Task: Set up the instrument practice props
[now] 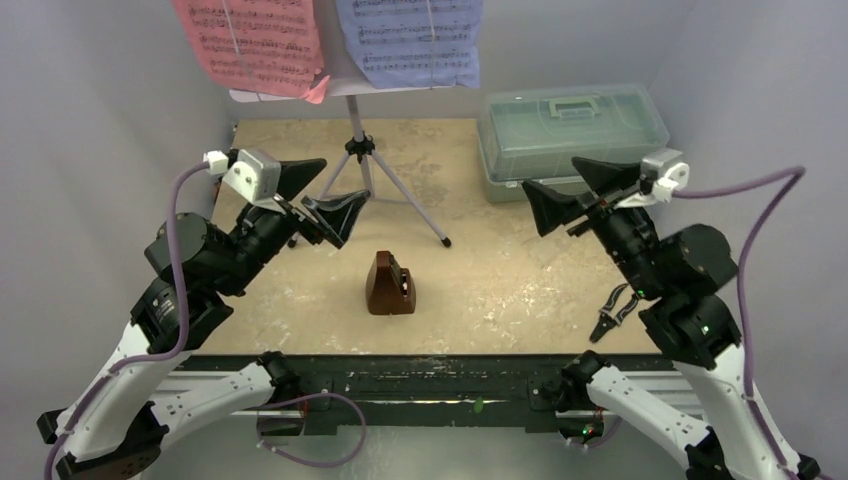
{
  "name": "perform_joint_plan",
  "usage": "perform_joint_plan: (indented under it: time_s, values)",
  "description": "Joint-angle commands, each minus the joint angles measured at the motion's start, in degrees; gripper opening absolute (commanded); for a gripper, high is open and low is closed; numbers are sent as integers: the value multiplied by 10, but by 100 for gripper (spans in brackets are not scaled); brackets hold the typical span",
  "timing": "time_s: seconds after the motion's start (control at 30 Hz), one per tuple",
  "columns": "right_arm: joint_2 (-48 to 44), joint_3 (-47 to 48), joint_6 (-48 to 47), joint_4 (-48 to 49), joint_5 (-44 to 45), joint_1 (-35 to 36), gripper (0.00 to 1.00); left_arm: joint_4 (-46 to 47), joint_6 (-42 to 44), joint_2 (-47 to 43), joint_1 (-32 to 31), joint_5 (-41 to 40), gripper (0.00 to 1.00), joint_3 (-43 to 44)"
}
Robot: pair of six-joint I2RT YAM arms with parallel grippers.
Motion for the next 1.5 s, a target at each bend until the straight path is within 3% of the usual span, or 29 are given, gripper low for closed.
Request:
perform_joint_plan:
  time_s: [0.0,0.07,0.23,0.47,0.7,1.03,1.3,1.4,1.47]
  values:
    - [-12,-55,4,-5,-16,0,99,2,11,17,-1,5,88,-8]
    - [18,-106,44,20,-83,0,99,6,-9,12,-1,2,88,-36]
    - [106,-231,167,188,-263,0,99,7,-54,3,0,2,88,-88]
    - [276,-299,294,357,-361,9,84,-9,-68,16,0,18,87,-121]
    - [364,-283,299,407,-342,64,83,-12,-62,16,0,25,87,-132]
    - [400,-300,280,404,-354,105,79,-20,-58,14,0,24,87,-132]
    - [313,-357,214,336,-337,131,77,-27,-57,9,0,22,86,-129]
    - [249,-318,175,251,-267,131,83,-26,-56,12,0,17,86,-124]
    - [205,-266,154,187,-171,119,92,-22,-54,12,-1,6,86,-118]
